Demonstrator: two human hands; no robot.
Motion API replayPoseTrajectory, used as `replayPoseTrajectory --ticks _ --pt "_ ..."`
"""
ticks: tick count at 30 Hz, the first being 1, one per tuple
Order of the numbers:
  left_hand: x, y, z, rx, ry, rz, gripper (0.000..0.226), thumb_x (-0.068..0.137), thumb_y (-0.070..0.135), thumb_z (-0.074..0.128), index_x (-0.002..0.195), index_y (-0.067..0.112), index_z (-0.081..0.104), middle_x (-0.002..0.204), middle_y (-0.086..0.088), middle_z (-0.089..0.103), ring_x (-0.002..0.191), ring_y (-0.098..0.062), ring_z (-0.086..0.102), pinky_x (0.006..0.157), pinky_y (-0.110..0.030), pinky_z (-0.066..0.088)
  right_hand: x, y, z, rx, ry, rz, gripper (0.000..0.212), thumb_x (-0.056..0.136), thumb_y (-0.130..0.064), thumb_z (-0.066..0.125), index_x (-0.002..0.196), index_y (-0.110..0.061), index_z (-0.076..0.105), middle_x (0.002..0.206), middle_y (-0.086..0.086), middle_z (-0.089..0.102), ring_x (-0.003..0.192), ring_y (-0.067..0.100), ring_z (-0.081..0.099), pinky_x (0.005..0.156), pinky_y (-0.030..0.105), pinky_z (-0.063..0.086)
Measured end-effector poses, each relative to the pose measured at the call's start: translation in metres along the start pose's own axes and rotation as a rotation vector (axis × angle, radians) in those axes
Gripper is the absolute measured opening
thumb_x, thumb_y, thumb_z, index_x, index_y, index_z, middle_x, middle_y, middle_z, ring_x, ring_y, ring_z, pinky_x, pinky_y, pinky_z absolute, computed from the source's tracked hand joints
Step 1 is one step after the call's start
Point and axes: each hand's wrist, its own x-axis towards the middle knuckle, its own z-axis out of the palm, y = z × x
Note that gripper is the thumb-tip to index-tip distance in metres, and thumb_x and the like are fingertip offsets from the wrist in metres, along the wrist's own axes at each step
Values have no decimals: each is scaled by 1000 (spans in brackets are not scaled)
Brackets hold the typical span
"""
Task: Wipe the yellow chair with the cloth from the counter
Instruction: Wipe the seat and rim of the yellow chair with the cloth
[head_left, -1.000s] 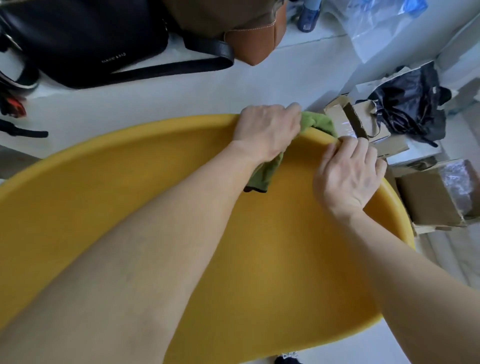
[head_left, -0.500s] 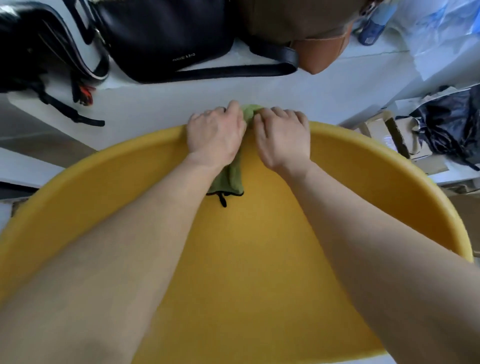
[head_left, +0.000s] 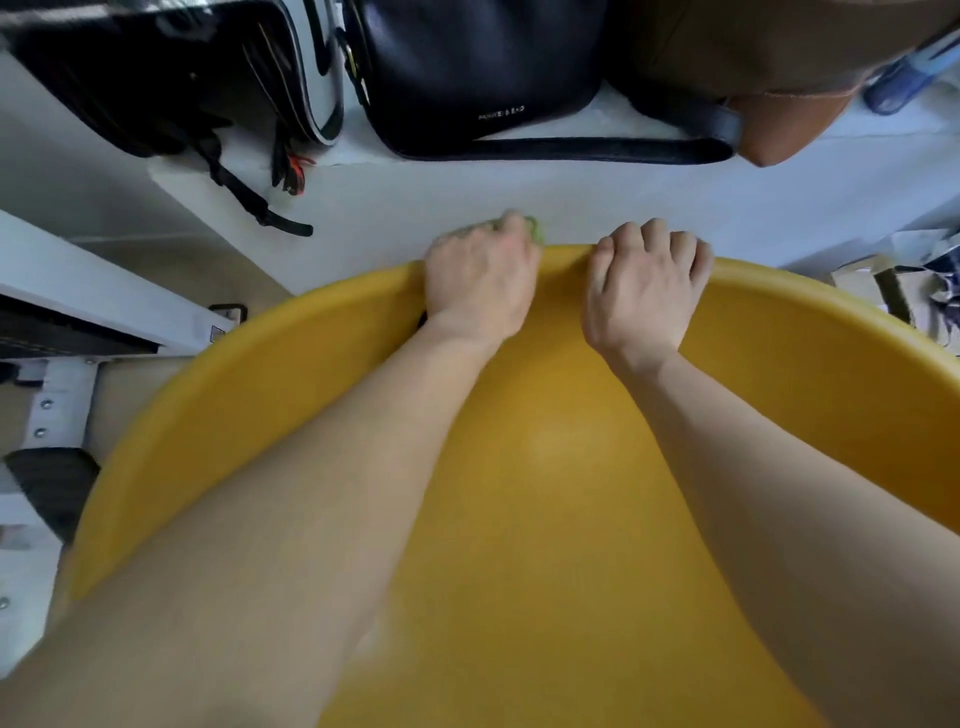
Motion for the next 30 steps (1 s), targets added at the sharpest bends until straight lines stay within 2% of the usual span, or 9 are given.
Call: replayPoseTrajectory --ticks 2,5,11,14,16,19,22,26,30 --pt "4 25 -1 -43 -34 105 35 105 36 29 115 18 57 102 -10 73 91 -34 69 67 -37 34 0 2 3 -6 1 -14 44 101 -33 25 98 -9 62 102 13 58 98 36 48 101 46 27" --pt "1 4 -3 -33 -36 155 34 106 35 26 117 19 54 98 -8 73 85 -34 68 64 -35 34 0 4 4 -8 24 -26 43 101 -33 26 97 -8 60 102 14 57 99 37 48 101 47 28" --pt "-51 -145 -6 33 -46 -255 38 106 34 24 108 11 55 78 -15 60 67 -30 47 62 -38 37 0 0 0 -24 13 4 47 100 -33 23 101 -6 62 104 16 56 100 38 47 103 49 30" --pt "-49 -148 -3 35 -35 -327 39 106 33 25 108 11 57 74 -9 51 68 -29 49 61 -38 37 6 -11 -10 -15 -42 98 50 96 -32 24 104 -7 66 108 19 57 107 40 47 110 52 26" --pt "-38 -121 -2 -1 -23 -295 37 106 32 26 107 12 57 74 -6 55 67 -28 55 60 -36 40 8 -40 -15 11 -54 49 48 94 -32 27 110 -10 67 114 19 57 114 40 47 115 50 21" --pt "-24 -80 1 -65 -5 -89 27 105 29 33 113 15 55 92 -9 69 84 -32 68 70 -38 45 -2 -103 -9 152 -106 -282 43 96 -32 31 115 -13 64 116 14 60 111 39 53 106 47 31" --pt "-29 -98 -4 -90 -33 -53 33 107 33 27 113 16 54 101 -10 71 92 -36 67 69 -39 38 -11 -133 2 174 -91 -254 43 99 -33 27 112 -14 63 113 12 64 105 37 57 94 43 35" --pt "-80 -196 3 -62 -10 -298 39 108 35 21 110 14 54 73 -7 53 71 -32 53 63 -38 34 -14 -127 9 18 -66 -299 50 102 -36 20 111 -15 64 113 13 61 108 39 52 105 48 28" --pt "-126 -240 3 -65 -31 -484 41 106 34 21 108 11 55 74 -9 50 74 -33 59 63 -39 38 -18 -140 5 8 -119 -185 47 101 -34 23 113 -10 61 119 18 55 113 41 47 109 55 25"
